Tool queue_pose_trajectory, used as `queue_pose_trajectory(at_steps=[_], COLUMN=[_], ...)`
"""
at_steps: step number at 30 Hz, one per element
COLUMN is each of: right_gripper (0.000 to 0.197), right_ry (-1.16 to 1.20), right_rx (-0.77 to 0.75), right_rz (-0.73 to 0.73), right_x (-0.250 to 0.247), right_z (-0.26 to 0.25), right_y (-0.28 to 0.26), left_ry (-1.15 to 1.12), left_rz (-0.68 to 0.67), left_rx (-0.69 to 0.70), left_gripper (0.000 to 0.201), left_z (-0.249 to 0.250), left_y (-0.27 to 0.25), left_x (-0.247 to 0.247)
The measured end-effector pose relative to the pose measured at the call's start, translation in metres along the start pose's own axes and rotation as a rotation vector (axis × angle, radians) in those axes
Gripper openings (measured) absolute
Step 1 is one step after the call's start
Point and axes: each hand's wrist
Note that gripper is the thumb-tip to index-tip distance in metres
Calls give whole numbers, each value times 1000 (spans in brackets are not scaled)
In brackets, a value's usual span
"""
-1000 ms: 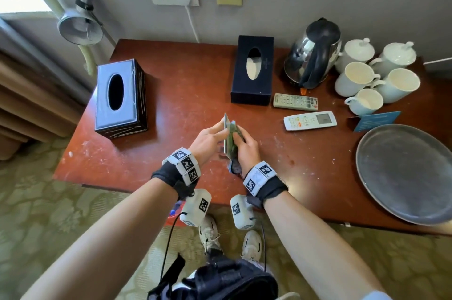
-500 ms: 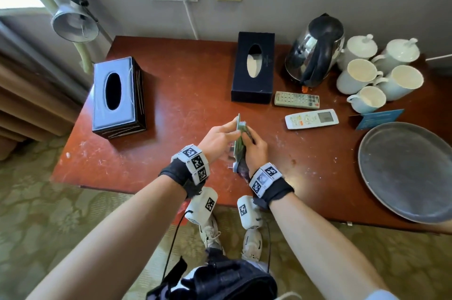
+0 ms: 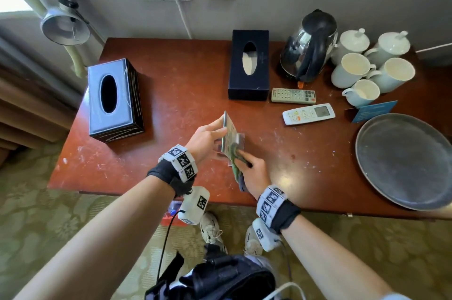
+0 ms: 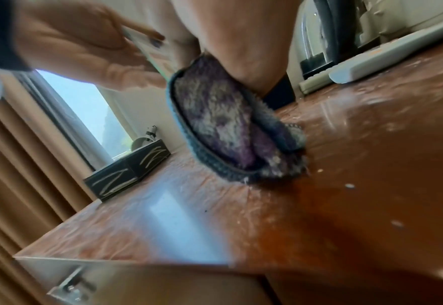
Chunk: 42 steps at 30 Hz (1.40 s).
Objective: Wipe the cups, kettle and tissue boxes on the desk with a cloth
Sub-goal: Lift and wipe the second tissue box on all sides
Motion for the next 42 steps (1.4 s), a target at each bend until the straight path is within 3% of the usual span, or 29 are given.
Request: queue_pose_trajectory(at_steps=[3,7,10,14,18,26,30,38,42], right_gripper=[31,33,32,33,32,34,33,35,35], right_ry=[37,181,235,80,-35,-74,-65,-77,-111], right_rx=[-3,-134,-207,-100,-25,-63,-40,-26,-6], right_rz=[5,152,144,75,73,266,283,362,371], right_x=[-9,3,8,2,-15,-52,-58,-56,-52], right_z=[-7,-43,-60,-39,-33,-68,-70,-71,-67], right_y=[-6,20,35,30,25,29,19,6,4], left_ry=[9,19,-29,-9,229,719,776,908,859], left_rz=[-43,-63,-65,-58,-59,-105,-63,36,-129], left_rx=[-17,-17,-24,-25,1,185,181,212,207], left_gripper=[50,49,48,57,77,51,41,39,29], left_z=[3,5,3,5,23,49,52,49,46], left_y=[2,5,4,4,3,11,16,16,12], left_x=[10,13,8,6,3,-5,-10,-32,-43])
Point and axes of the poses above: each hand's wrist, its own y-axis towards the middle knuckle, its own x-axis out of the palm, z = x × y, and after that the axes turned 10 degrees about -x, right-handed
